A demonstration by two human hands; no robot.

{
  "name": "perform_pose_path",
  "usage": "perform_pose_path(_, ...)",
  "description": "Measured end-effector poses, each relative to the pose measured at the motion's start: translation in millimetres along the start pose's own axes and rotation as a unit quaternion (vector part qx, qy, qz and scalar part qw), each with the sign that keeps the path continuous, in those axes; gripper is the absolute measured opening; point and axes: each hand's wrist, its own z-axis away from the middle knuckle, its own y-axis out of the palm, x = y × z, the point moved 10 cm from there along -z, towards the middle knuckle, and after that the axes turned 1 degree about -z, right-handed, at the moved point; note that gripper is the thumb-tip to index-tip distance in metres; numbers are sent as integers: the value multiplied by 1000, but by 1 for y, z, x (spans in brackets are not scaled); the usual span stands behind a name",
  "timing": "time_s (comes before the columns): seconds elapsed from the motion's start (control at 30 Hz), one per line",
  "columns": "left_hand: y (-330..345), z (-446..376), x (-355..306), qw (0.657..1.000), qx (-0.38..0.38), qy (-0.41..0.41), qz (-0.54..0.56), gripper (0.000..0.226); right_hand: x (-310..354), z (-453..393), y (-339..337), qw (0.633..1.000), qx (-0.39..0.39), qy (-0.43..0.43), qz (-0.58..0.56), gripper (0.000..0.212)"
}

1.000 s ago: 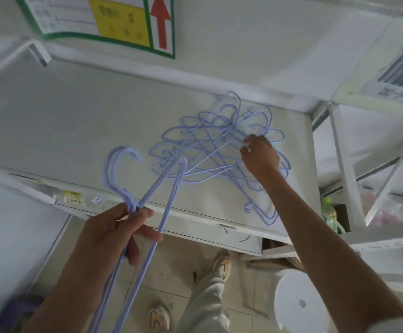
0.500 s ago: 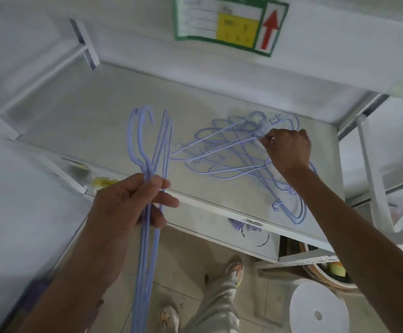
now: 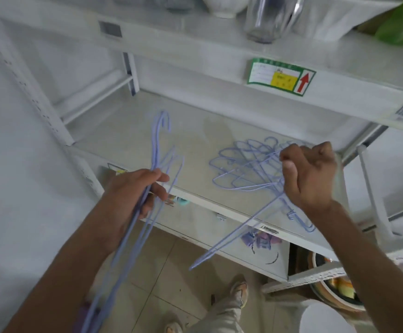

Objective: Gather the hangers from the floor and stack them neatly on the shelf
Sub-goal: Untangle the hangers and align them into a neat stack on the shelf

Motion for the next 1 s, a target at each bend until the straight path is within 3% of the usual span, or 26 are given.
perform_pose_path(0.13,17,11,41,996,22,-68,-48,35,49,-5,18,980,-31,30,-194,58)
perform_pose_path(0.27,32,21,73,990,25,-135,-16,40,99,-13,46,943,17,20,-331,63)
perform_pose_path(0.43,46,35,99,981,49,-185,36,40,142,-22,66,921,61,-2,-384,80)
perform_pose_path(0.5,56,41,101,982,87,-160,49,41,154,-25,68,913,51,-2,-405,79)
perform_pose_path(0.6,54,35,108,982,59,-170,57,37,174,-23,76,900,50,4,-432,71)
perform_pose_path(0.7,53,28,114,983,43,-179,11,33,186,-18,88,879,70,40,-469,63)
perform_pose_path(0.77,51,23,118,983,14,-178,39,35,178,-12,89,871,50,77,-483,58)
perform_pose_path(0.83,49,18,127,978,-21,-194,79,40,161,16,89,859,47,183,-476,51)
perform_pose_path(0.9,53,10,130,973,-29,-199,111,38,149,74,93,810,79,339,-471,42)
perform_pose_path(1.0,69,1,137,964,-23,-206,166,25,178,175,111,631,237,529,-515,42)
